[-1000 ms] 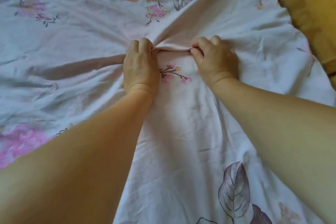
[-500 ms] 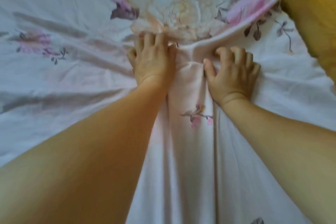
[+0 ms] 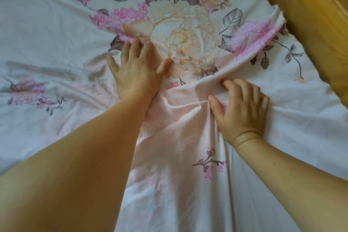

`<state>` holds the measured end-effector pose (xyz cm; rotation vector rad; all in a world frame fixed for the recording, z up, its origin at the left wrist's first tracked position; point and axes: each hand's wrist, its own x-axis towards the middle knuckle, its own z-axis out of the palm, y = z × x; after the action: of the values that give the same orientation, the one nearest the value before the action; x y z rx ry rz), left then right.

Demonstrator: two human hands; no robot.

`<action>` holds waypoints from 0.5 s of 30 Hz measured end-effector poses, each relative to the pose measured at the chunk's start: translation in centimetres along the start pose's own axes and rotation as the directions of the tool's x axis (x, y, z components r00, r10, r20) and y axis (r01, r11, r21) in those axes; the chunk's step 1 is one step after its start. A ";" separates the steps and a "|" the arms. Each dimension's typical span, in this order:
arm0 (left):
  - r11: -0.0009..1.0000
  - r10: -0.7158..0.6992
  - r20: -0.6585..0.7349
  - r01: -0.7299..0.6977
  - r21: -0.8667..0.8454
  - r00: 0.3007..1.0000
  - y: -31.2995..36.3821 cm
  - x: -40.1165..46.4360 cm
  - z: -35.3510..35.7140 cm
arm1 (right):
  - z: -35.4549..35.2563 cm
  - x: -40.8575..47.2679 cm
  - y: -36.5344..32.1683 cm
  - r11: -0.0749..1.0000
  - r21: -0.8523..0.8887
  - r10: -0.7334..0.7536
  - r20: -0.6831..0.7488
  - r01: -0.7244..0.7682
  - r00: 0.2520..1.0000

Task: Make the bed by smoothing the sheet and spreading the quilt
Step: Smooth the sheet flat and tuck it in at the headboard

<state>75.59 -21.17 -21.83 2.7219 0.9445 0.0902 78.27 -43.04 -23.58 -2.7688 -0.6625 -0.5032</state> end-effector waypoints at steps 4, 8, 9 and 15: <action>1.000 -0.014 -0.029 0.013 -0.007 0.999 0.0 0.3 0.0 | 0.1 0.2 -0.1 1.000 -0.015 -0.001 0.011 0.001 1.000; 1.000 -0.031 -0.041 0.031 -0.005 0.999 0.3 0.4 0.0 | 0.1 0.2 0.1 1.000 -0.023 -0.013 0.018 0.014 1.000; 0.999 -0.035 -0.041 0.035 0.003 0.999 0.2 0.5 0.0 | 0.2 0.2 0.1 1.000 -0.018 -0.018 0.015 0.018 1.000; 0.997 -0.042 -0.009 0.043 0.059 0.999 0.2 1.4 0.0 | 0.3 1.1 -0.3 0.921 0.124 -0.373 -0.005 0.371 0.928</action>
<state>76.81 -20.52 -21.81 2.7551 1.0221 0.0655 79.17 -42.29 -23.36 -2.5394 -1.1943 -0.4903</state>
